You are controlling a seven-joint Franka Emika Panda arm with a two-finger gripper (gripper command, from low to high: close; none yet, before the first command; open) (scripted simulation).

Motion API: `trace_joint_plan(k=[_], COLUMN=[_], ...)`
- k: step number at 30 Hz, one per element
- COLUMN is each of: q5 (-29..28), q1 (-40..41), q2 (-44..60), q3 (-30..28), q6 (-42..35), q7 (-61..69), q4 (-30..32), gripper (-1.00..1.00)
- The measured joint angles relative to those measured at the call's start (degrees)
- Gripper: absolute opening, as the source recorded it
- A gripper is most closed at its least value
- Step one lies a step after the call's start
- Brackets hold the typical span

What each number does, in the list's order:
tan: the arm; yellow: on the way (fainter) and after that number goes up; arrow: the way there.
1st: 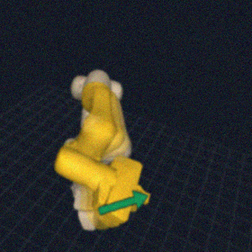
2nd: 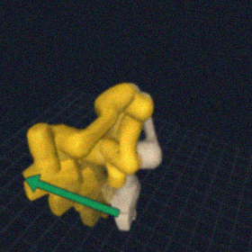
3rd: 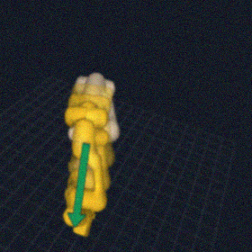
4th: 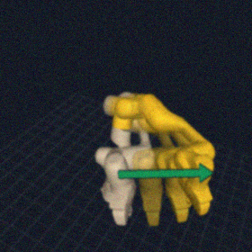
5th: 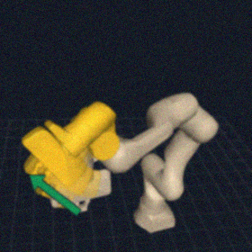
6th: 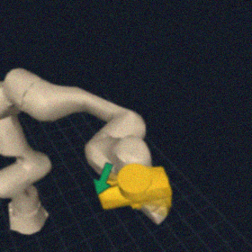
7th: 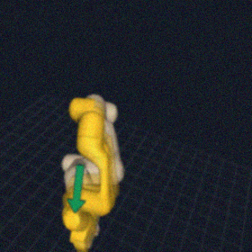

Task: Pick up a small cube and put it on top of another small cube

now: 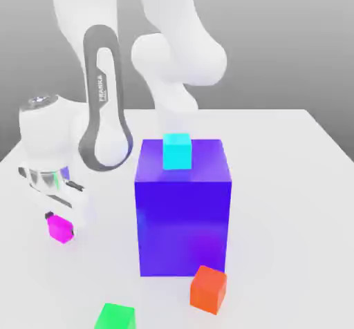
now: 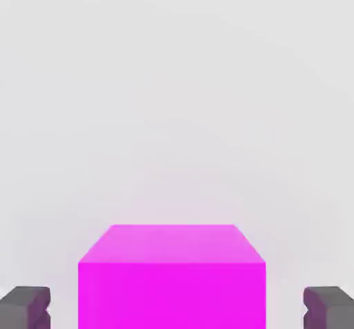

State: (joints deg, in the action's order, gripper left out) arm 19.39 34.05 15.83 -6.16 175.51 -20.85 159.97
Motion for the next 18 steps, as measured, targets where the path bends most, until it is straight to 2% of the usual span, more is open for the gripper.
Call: trace_joint_plan(k=[3,6,9,11,13,18], q5=[0.2,-2.5,-10.7,-15.8,-17.8,-18.5], q1=[1.3,-2.4,-5.7,-5.6,-8.3,-15.0], q2=[0.9,-2.6,-8.5,-12.7,-13.1,-9.8], q3=[1.4,-3.0,-8.4,-9.6,-8.6,-4.4], q6=[0.8,-2.0,-6.5,-9.6,-12.4,-18.9], q7=[0.2,-1.9,-8.0,-11.8,-14.2,-18.2], q4=[-0.2,0.6,2.0,2.9,0.5,-9.3], gripper=[-1.00,-1.00,-1.00,-1.00,-1.00,-1.00])
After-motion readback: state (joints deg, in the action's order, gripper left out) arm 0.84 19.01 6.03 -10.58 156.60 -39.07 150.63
